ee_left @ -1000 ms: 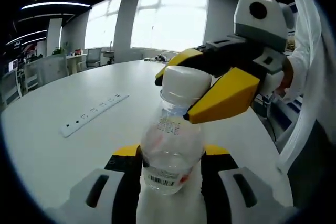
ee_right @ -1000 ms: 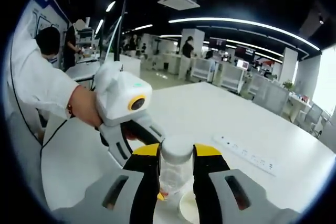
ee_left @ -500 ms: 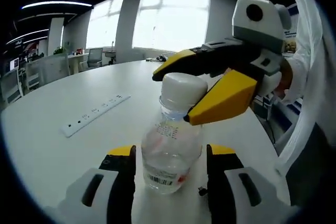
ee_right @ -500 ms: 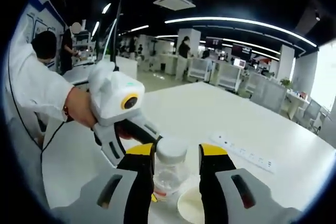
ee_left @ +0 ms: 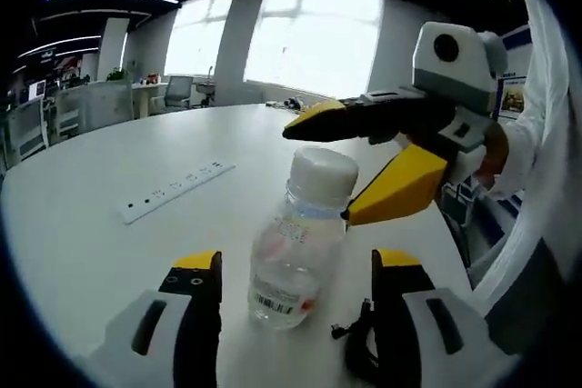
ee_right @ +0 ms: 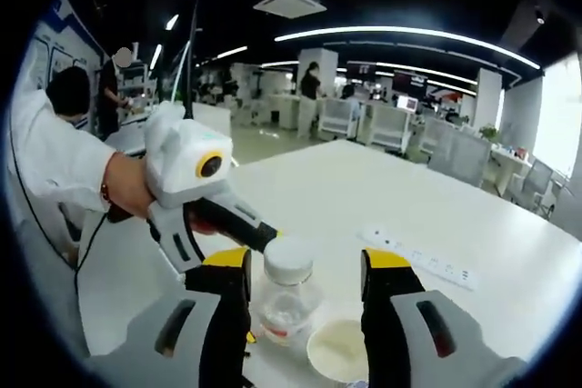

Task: Arrange the tabletop items into an orderly group along one side of the table until the central work area is clear of visible clutter.

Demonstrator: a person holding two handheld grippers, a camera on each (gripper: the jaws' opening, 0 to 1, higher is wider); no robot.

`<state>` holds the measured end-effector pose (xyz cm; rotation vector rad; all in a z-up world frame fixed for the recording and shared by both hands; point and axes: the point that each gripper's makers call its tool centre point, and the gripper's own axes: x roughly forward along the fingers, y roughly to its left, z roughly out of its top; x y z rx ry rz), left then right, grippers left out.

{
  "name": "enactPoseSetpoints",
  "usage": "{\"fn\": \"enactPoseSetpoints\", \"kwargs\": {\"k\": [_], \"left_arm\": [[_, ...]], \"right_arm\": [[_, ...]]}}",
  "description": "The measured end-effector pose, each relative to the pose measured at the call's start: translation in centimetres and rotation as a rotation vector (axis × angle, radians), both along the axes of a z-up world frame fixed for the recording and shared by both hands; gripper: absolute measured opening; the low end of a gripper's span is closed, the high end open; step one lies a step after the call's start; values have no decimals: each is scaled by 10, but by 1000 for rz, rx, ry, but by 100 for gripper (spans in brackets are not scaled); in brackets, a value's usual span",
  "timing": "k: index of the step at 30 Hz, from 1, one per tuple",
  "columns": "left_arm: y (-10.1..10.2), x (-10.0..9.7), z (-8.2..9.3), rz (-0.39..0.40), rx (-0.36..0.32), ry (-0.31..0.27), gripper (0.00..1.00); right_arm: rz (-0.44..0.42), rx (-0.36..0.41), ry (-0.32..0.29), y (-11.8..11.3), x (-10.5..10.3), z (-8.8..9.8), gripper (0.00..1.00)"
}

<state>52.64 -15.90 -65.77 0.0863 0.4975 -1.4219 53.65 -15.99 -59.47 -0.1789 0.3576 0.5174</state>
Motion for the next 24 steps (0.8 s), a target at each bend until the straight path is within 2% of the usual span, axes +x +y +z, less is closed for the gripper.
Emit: {"fn": "enactPoseSetpoints", "kwargs": {"k": [9, 12, 24], "left_arm": [[10, -4, 6, 33, 20, 7, 73], [12, -6, 10, 44, 16, 18, 73], [24, -19, 25, 87, 28, 21, 76]], "right_arm": [[-37, 36, 0, -6, -5, 9, 54], [-53, 75, 6, -7, -8, 12, 57], [-89, 71, -1, -22, -22, 21, 59]]}}
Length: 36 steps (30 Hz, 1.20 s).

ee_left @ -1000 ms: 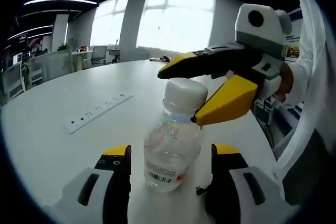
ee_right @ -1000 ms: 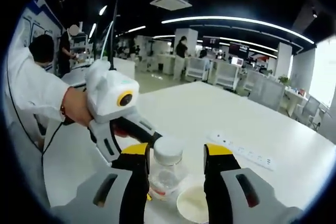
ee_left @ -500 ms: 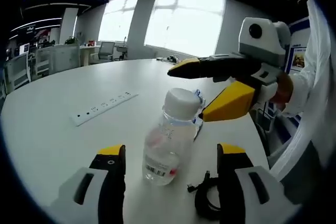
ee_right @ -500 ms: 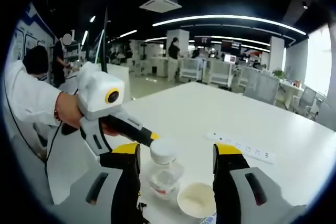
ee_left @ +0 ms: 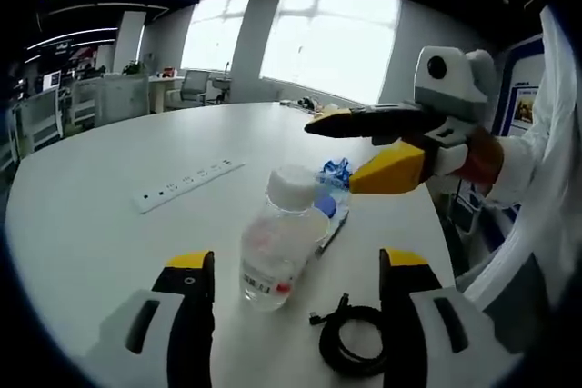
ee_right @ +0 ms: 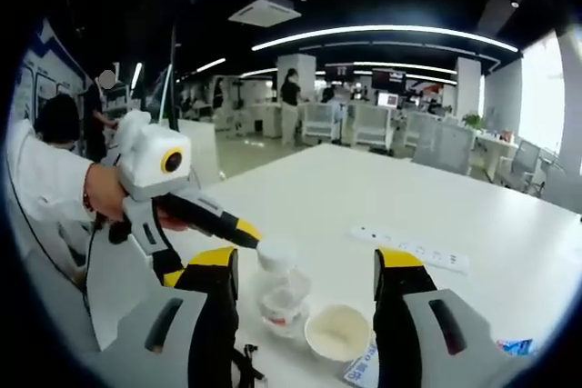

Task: Arrange the tabletop items into an orderly group along one side of the table until the central work area is clear of visible clutter.

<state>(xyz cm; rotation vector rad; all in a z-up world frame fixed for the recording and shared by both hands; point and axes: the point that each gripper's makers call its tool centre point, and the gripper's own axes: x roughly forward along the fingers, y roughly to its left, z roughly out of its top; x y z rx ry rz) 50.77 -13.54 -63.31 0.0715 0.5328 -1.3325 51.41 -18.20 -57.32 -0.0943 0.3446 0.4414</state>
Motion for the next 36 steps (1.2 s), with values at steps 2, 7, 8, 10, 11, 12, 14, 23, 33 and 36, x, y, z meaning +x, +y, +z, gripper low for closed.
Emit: {"fn": "enactPoseSetpoints", "kwargs": {"k": [2, 7, 8, 10, 11, 12, 14, 23, 33, 36], "left_arm": [[2, -2, 2, 12, -2, 1, 78], [8, -9, 8, 43, -2, 3, 79], [9, -9, 8, 45, 2, 1, 79], [11, -11, 9, 48, 9, -2, 79], [12, -13, 10, 52, 13, -2, 79], [13, -14, 11, 53, 13, -4, 80], [15, -16, 14, 63, 11, -6, 80], [25, -30, 15, 91, 24, -8, 80], [36, -50, 1, 137, 46, 27, 79], [40, -57, -7, 151, 62, 45, 78]], "right_arm": [[-6, 2, 0, -3, -3, 1, 60], [-16, -4, 2, -9, -10, 3, 60], [-16, -6, 3, -10, -12, 3, 60], [-20, -7, 5, -12, -15, 3, 60], [-23, -11, 7, -14, -17, 3, 59], [-24, -13, 9, -15, -19, 2, 59], [-27, -10, 11, -16, -23, 3, 59], [-32, -21, 32, -19, -41, -3, 59], [-40, -28, 94, -22, -65, -25, 58], [-40, -28, 120, -23, -73, -37, 58]]}}
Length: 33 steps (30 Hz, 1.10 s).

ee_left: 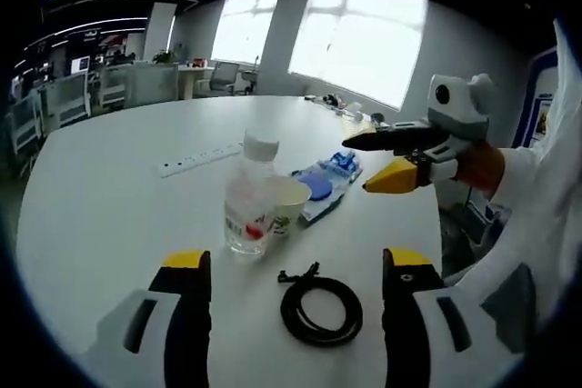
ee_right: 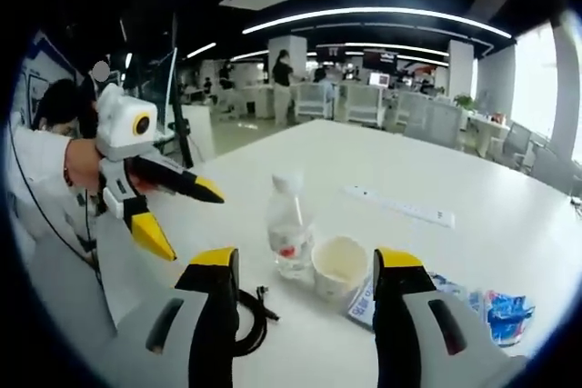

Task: Arrange the tabletop items into an orderly group along one side of the table until the central work area is clear of visible clutter.

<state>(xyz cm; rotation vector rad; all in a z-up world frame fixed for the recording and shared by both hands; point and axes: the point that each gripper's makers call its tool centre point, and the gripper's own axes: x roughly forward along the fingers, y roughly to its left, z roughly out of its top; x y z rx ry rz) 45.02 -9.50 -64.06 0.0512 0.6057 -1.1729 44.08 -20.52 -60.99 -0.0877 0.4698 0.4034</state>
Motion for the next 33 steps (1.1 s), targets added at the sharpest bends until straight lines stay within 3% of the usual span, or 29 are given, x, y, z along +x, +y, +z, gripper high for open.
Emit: {"fn": "enactPoseSetpoints", "kwargs": {"k": [15, 33], "left_arm": [[11, -22, -34, 46, 47, 74, 78], [16, -34, -70, 89, 98, 143, 74]], "right_arm": [[15, -17, 138, 9, -27, -52, 55], [17, 10, 253, 24, -41, -100, 51]]}}
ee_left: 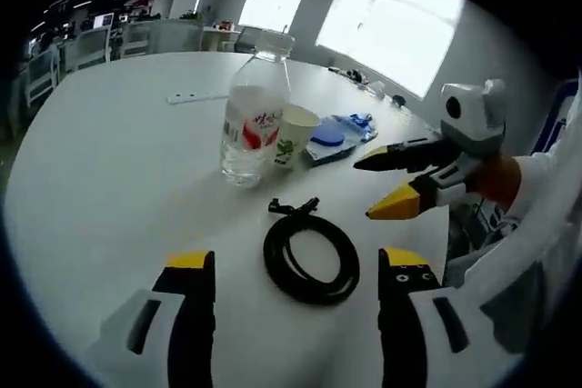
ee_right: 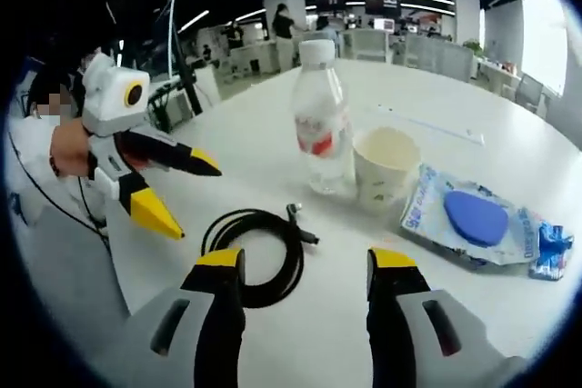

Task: Arrange the tabletop items into an orderly group along one side of the table until the central work area is clear of visible clutter.

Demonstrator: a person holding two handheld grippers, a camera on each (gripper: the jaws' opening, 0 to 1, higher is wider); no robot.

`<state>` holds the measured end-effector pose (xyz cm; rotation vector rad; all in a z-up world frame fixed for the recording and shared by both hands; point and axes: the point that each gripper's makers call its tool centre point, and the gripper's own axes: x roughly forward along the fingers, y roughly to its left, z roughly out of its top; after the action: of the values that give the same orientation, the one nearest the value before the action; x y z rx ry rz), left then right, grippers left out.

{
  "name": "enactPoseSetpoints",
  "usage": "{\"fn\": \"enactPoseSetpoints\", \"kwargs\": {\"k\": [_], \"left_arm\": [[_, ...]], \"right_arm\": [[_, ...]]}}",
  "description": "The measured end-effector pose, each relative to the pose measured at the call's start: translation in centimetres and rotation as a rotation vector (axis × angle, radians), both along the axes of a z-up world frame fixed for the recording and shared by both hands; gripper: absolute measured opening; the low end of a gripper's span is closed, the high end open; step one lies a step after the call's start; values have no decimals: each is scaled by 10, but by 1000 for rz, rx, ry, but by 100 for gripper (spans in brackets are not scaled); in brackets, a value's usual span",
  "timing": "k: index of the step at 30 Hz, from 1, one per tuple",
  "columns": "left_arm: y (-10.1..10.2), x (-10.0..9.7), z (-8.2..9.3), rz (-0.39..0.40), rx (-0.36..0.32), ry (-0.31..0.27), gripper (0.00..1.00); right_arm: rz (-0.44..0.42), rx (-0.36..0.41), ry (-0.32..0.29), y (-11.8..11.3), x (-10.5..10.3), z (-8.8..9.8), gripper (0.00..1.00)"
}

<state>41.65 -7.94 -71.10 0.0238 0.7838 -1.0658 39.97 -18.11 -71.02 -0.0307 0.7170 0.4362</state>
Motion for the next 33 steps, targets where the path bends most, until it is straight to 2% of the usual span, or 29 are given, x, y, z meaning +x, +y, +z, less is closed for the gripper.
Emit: {"fn": "enactPoseSetpoints", "kwargs": {"k": [8, 11, 13, 14, 20, 23, 25, 27, 28, 30, 32, 33], "left_arm": [[0, 4, -18, 39, 57, 16, 63], [-6, 2, -19, 40, 46, 27, 60], [-7, 1, -24, 31, 60, 27, 56], [-7, 0, -26, 28, 74, 31, 54], [-13, -1, -31, 30, 77, 32, 40], [-13, -1, -37, 31, 98, 36, 39], [-13, -2, -41, 26, 120, 47, 36], [-8, -2, -48, 14, 177, 31, 28], [-9, 0, -49, 10, 183, 2, 25], [-15, -2, -47, 27, 141, 33, 20], [-13, -2, -46, 6, 174, 6, 20], [-15, -2, -46, 11, 172, 10, 20]], "right_arm": [[15, -15, 64, 12, -2, -28, 45], [9, -9, 86, 16, -1, -37, 42], [5, -5, 82, 18, 0, -39, 39], [3, -12, 99, 18, 0, -43, 38], [3, -27, 122, 19, 1, -54, 29], [-7, -29, 118, 20, 4, -54, 23], [9, -63, 110, 19, 7, -55, 19], [17, -57, 107, 23, 8, -54, 15], [26, -50, 111, 25, 8, -54, 11], [24, -78, 105, 26, 10, -55, 10], [9, -86, 111, 24, 12, -55, 7], [-6, -80, 112, 22, 13, -55, 7]]}}
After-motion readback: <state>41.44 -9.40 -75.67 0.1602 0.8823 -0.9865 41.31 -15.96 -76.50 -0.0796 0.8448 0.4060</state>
